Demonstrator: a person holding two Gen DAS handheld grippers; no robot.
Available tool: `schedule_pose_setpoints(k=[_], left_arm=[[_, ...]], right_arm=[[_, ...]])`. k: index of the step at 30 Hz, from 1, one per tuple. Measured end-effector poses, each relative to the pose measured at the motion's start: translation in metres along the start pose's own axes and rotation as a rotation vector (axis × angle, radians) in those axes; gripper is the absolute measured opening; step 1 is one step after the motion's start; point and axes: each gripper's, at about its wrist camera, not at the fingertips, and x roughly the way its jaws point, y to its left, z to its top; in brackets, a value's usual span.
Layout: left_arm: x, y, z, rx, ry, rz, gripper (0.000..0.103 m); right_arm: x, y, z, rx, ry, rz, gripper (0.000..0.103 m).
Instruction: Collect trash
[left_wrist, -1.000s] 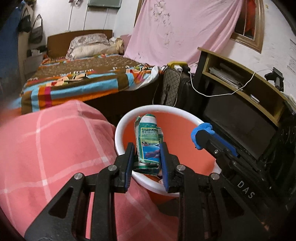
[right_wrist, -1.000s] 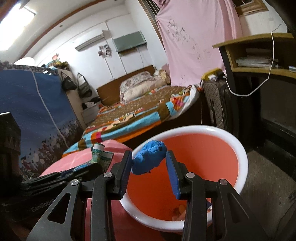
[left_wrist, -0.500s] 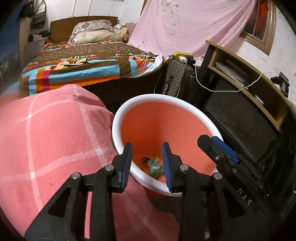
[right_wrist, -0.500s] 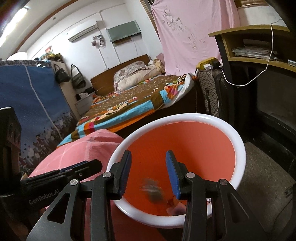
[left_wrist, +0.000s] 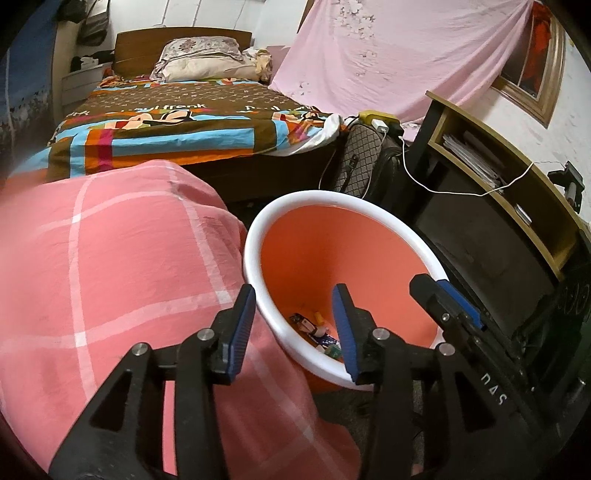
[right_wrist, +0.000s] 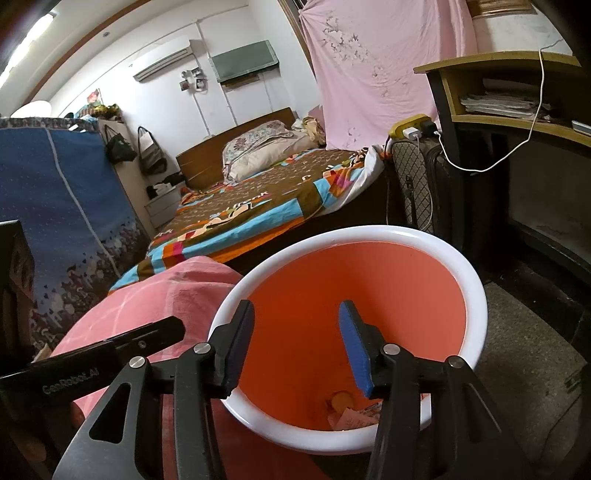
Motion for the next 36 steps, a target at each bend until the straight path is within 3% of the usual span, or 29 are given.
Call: schedule_pose_setpoints(k=[8, 9, 10, 12, 18, 21, 36], left_arm=[[-0.022, 0.017, -0.001, -0.007, -0.065, 0.071, 0.047], [-0.026, 0.02, -0.002, -0.003, -0.08, 0.085, 0.053], [-0.028, 0.022, -0.002, -0.001, -0.091, 0.095, 0.056], [-0.037, 0.025, -0.003, 0.005, -0.124, 0.114, 0.067], [-0.059, 0.035, -0.007, -0.008, -0.193, 0.178, 0.088], [-0.071, 0.041, -0.01, -0.027, -0.234, 0.208, 0.089], [-0.135, 0.07, -0.032, -0.063, -0.423, 0.362, 0.089]], right_arm=[[0.0, 0.001, 0.003, -0.012, -0.003, -0.017, 0.05], [0.0, 0.002, 0.003, -0.013, -0.001, -0.023, 0.055], [0.0, 0.002, 0.004, -0.013, -0.001, -0.028, 0.069], [-0.002, 0.003, 0.004, -0.009, -0.012, -0.036, 0.082], [-0.01, 0.008, 0.007, -0.012, -0.058, -0.032, 0.09], [-0.01, 0.012, 0.008, -0.023, -0.061, -0.019, 0.103], [-0.041, 0.064, 0.001, -0.154, -0.2, 0.063, 0.103]])
